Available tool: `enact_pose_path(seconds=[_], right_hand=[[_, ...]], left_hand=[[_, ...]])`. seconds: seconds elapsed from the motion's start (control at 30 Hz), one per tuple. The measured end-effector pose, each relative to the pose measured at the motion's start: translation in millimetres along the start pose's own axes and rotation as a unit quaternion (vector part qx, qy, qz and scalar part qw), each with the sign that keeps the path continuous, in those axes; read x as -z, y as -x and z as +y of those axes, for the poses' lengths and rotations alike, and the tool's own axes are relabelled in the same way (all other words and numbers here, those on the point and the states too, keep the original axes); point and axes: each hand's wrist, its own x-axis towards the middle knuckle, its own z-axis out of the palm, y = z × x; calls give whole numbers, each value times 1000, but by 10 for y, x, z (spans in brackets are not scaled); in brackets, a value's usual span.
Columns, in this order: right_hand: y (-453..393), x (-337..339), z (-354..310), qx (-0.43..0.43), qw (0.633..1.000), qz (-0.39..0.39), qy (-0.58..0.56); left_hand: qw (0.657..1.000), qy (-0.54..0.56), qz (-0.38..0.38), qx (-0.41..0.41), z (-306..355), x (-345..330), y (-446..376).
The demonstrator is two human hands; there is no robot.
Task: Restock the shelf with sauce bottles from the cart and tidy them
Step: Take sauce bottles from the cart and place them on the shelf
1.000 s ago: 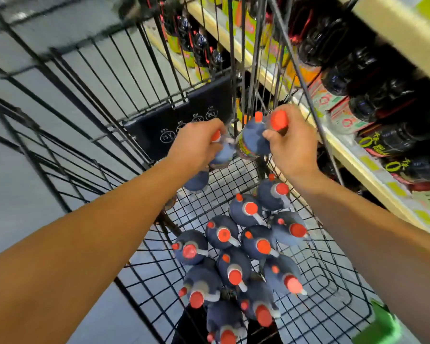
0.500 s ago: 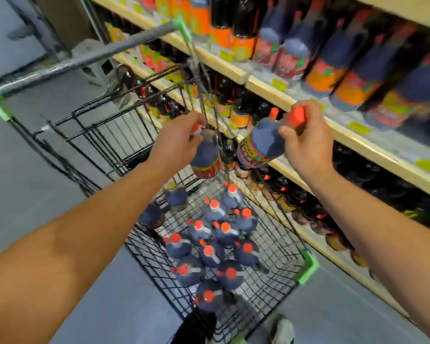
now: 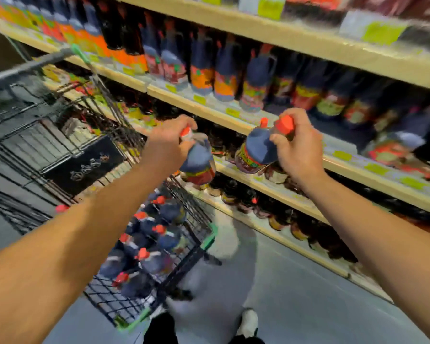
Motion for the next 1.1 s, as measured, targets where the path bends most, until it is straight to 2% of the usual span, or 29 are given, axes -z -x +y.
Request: enact_pose_path(seconds=[0.1,0.23,0.47,0.83,1.1], right_hand=[[2,378,317,-22,1000,18,-3],[-8,779,639,-53,998,34,-22],[-85,1126,1032,-70,995,66,-29],[-305,1048,1109,-78,991,98,-34],[-632,791,886,-29,990,131,-30]], left_hand=[[999,27,-15,9,436,-168,-117],[995,74,-30,63,910,-366,-287],[991,79,-37,100,1315,-654,-535],[987,122,-59,87,1202,-980,-911],[993,118,8,-29,752,-1152,-1274]])
